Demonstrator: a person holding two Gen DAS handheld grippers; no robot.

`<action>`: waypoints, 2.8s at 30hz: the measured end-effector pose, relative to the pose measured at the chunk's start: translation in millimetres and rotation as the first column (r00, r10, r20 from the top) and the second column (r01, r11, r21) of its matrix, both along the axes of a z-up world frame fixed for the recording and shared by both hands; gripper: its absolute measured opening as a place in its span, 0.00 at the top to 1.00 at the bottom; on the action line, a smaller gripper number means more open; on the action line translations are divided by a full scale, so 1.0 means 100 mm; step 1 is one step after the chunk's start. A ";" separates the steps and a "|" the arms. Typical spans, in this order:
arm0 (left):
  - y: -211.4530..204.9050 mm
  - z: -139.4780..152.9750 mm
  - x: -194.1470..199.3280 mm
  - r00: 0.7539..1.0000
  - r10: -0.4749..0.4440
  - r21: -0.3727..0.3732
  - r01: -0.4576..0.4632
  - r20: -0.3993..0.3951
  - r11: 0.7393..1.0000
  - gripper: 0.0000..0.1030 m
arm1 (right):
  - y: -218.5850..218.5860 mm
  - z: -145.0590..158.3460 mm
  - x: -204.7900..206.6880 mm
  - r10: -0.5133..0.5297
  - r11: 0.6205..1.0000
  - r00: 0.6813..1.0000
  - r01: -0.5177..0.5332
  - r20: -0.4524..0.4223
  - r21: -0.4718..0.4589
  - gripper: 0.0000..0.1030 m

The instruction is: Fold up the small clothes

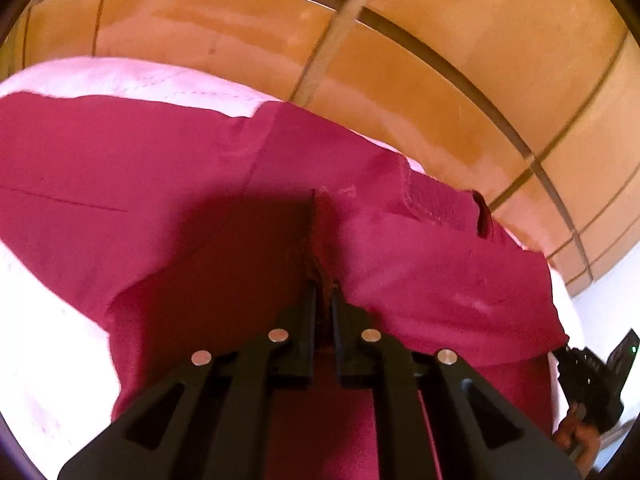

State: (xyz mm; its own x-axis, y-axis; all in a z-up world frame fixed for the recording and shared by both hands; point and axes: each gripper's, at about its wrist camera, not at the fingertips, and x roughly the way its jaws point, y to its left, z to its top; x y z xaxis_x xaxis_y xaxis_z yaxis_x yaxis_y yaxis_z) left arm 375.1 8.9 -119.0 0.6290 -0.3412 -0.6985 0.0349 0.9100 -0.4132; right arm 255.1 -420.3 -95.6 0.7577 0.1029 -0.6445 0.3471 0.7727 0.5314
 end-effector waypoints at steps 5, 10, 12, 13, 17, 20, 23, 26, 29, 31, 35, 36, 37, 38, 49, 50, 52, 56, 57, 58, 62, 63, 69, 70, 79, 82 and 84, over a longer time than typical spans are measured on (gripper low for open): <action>0.02 -0.05 0.02 1.000 0.008 -0.016 -0.008 0.006 1.000 0.94 | -0.10 -0.15 -0.04 0.003 0.996 1.000 -0.001 -0.030 0.084 1.00; 0.02 -0.03 0.00 1.000 -0.003 -0.052 0.004 0.020 0.999 0.79 | 0.09 0.12 -0.26 0.102 0.992 0.991 -0.108 -0.088 -0.062 0.76; -0.01 0.00 -0.06 0.998 -0.043 -0.068 0.046 0.053 0.997 0.56 | 0.16 0.28 -0.44 0.131 0.980 0.990 -0.138 -0.057 -0.145 0.60; -0.04 0.03 -0.09 0.996 -0.052 -0.050 0.055 0.067 0.997 0.46 | 0.20 0.36 -0.50 0.133 0.972 0.991 -0.137 -0.033 -0.190 0.60; -0.18 0.09 -0.13 0.995 -0.052 0.052 0.048 0.085 0.997 0.42 | 0.37 0.65 -0.33 0.192 0.926 0.980 -0.165 0.047 -0.338 0.60; -0.12 0.07 -0.12 0.997 -0.029 0.020 0.027 0.073 0.999 0.47 | 0.45 0.62 0.07 0.224 0.913 0.974 -0.203 0.021 -0.354 0.60; -0.13 0.04 -0.10 0.998 -0.029 0.021 0.028 0.061 0.999 0.48 | 0.49 0.45 0.50 0.233 0.888 0.972 -0.230 -0.041 -0.399 0.63; -0.20 0.03 -0.07 0.998 -0.034 0.065 0.031 0.047 0.997 0.48 | 0.42 0.24 0.81 0.217 0.875 0.970 -0.242 -0.107 -0.420 0.63; -0.23 0.02 -0.06 0.998 -0.042 0.088 0.038 0.043 0.995 0.45 | 0.17 -0.01 0.99 0.156 0.930 0.975 -0.199 -0.156 -0.309 0.68; -0.23 0.00 -0.05 0.998 -0.046 0.084 0.042 0.044 0.996 0.45 | 0.04 -0.09 1.00 0.134 0.954 0.982 -0.165 -0.133 -0.250 0.68; -0.21 -0.01 -0.04 0.998 -0.047 0.075 0.044 0.045 0.996 0.45 | 0.07 -0.10 1.01 0.127 0.948 0.983 -0.159 -0.132 -0.274 0.68; -0.20 -0.01 -0.04 0.998 -0.047 0.071 0.044 0.046 0.996 0.45 | 0.07 -0.08 1.00 0.125 0.947 0.983 -0.158 -0.135 -0.278 0.68; -0.19 -0.01 -0.05 0.998 -0.047 0.068 0.044 0.046 0.997 0.45 | 0.10 -0.03 0.96 0.110 0.940 0.984 -0.149 -0.141 -0.305 0.68; -0.19 -0.01 -0.05 0.998 -0.048 0.068 0.045 0.046 0.997 0.45 | 0.16 0.03 0.92 0.098 0.930 0.985 -0.142 -0.144 -0.340 0.67; -0.19 0.01 -0.06 0.996 -0.067 0.044 0.065 0.050 0.997 0.37 | 0.83 0.07 0.22 0.215 0.841 0.956 -0.285 -0.198 -0.459 0.67; -0.19 0.02 -0.06 0.996 -0.072 0.040 0.070 0.051 0.997 0.36 | 0.84 0.05 0.24 0.211 0.844 0.957 -0.280 -0.197 -0.457 0.66; -0.18 0.03 -0.07 0.995 -0.083 0.027 0.082 0.054 0.996 0.28 | 0.87 0.03 0.25 0.207 0.838 0.958 -0.278 -0.197 -0.470 0.66; -0.16 0.10 -0.13 0.994 -0.089 0.008 0.089 0.058 0.996 0.20 | 0.92 0.01 0.26 0.196 0.814 0.960 -0.273 -0.200 -0.512 0.65; -0.14 0.13 -0.17 0.995 -0.082 0.009 0.081 0.056 0.997 0.16 | 0.92 0.02 0.26 0.196 0.815 0.960 -0.273 -0.199 -0.511 0.65; -0.10 0.18 -0.23 0.996 -0.070 -0.002 0.070 0.064 0.998 0.14 | 0.90 0.02 0.26 0.197 0.817 0.961 -0.271 -0.196 -0.508 0.65; 0.22 0.36 -0.43 0.992 0.006 -0.053 0.001 0.127 0.999 0.11 | 0.89 0.01 0.24 0.197 0.820 0.962 -0.267 -0.189 -0.506 0.65; 0.35 0.40 -0.47 0.990 0.034 -0.061 -0.026 0.135 0.998 0.11 | 0.88 0.02 0.24 0.197 0.819 0.962 -0.267 -0.189 -0.507 0.65; 1.32 0.46 -0.58 0.951 0.281 -0.052 -0.277 0.130 0.960 0.07 | 0.90 0.03 0.22 0.190 0.813 0.965 -0.258 -0.181 -0.522 0.61; 1.55 0.44 -0.62 0.933 0.340 -0.064 -0.335 0.115 0.940 0.07 | 0.91 0.04 0.21 0.185 0.809 0.967 -0.252 -0.177 -0.531 0.59; 2.80 0.24 -0.80 0.752 0.659 -0.098 -0.655 0.006 0.749 0.08 | 0.92 0.17 0.08 0.184 0.813 0.969 -0.243 -0.163 -0.529 0.50; 3.09 0.15 -0.81 0.714 0.700 -0.163 -0.694 -0.030 0.701 0.11 | 0.99 0.23 -0.10 0.236 0.814 0.959 -0.284 -0.158 -0.507 0.48; 3.23 0.09 -0.77 0.698 0.714 -0.200 -0.707 -0.045 0.679 0.24 | 1.04 0.22 -0.21 0.264 0.806 0.950 -0.313 -0.168 -0.502 0.48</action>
